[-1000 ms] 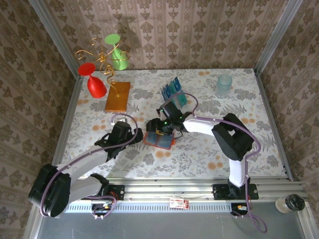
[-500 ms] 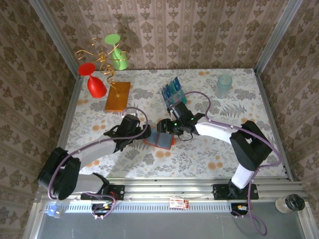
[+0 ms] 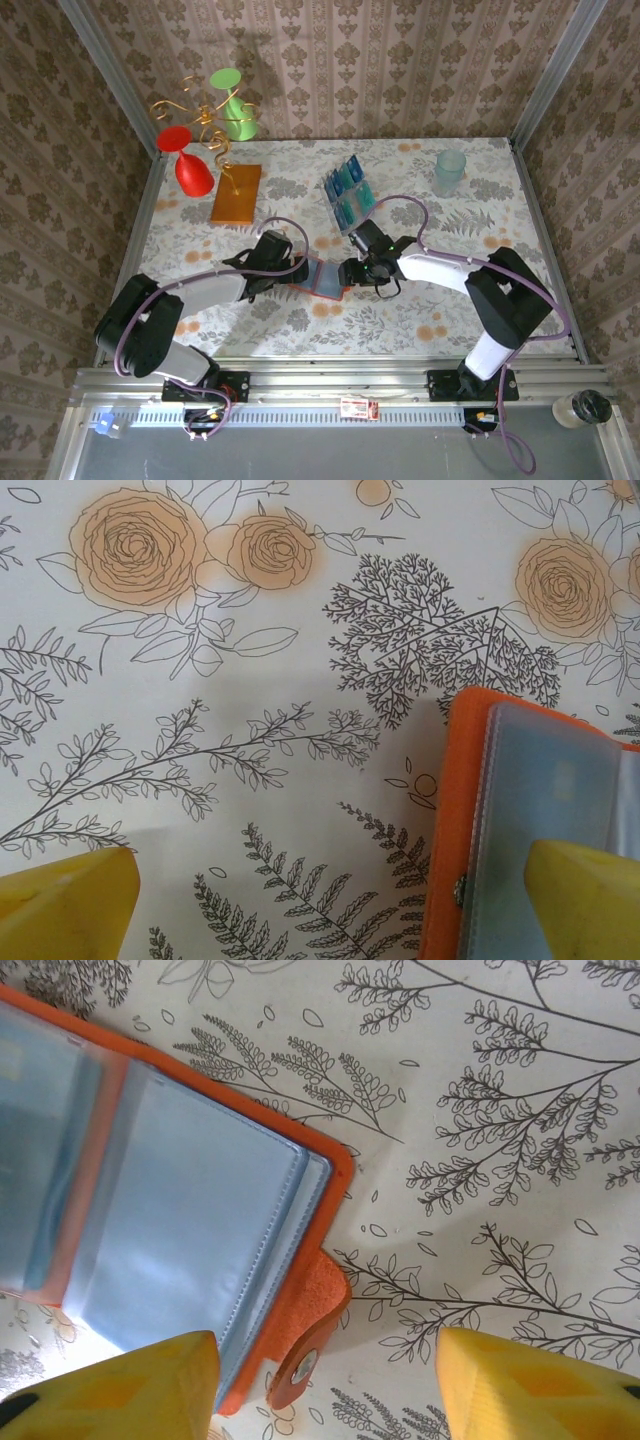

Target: Put the credit cards into the card holder

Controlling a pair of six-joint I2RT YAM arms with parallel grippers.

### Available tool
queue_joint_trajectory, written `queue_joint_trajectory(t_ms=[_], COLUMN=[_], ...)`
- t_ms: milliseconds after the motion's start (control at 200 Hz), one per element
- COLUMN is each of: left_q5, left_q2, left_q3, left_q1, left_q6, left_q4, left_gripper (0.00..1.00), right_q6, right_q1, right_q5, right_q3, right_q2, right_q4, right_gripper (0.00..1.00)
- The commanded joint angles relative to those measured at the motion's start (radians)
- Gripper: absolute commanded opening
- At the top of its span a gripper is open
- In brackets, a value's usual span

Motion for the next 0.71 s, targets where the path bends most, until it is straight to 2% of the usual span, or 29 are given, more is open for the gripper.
queue_joint_trajectory(t_ms=[0,155,275,355,700], left_q5=[-0.019,-0.026,-0.025,-0.021,-0.021], left_q2=[-0.006,-0.014,-0.014,-0.011,0.005], left_q3=[-0.016,-0.030,-0.042,-0.050,-0.081], left_q1=[-0.006,-0.007,-0.008,-0.011,-0.040], left_q6=[0.007,0.004,0.001,-0.002,-0.031], left_q4=[0.000,-0.001,0.004,0.012,0.043], left_gripper=[1.00,1.00,1.00,1.00,1.00], right_q6=[-0.024,-0.041,-0.064,-0.075,-0.097], right_q1=[0.003,-0.007,-0.016,-0.022,-0.050], right_q5=[0.029,0.030,0.034,0.038,0.045], right_q3=[-0.001,0.001,0.001,0.001,-0.013], right_q2=[0.023,0.029,0.022,0.016,0.000], right_q4=[-0.006,-0.014,-0.029,-0.040,-0.056], right_gripper=[0.51,0.19,0.04,0.00,0.00])
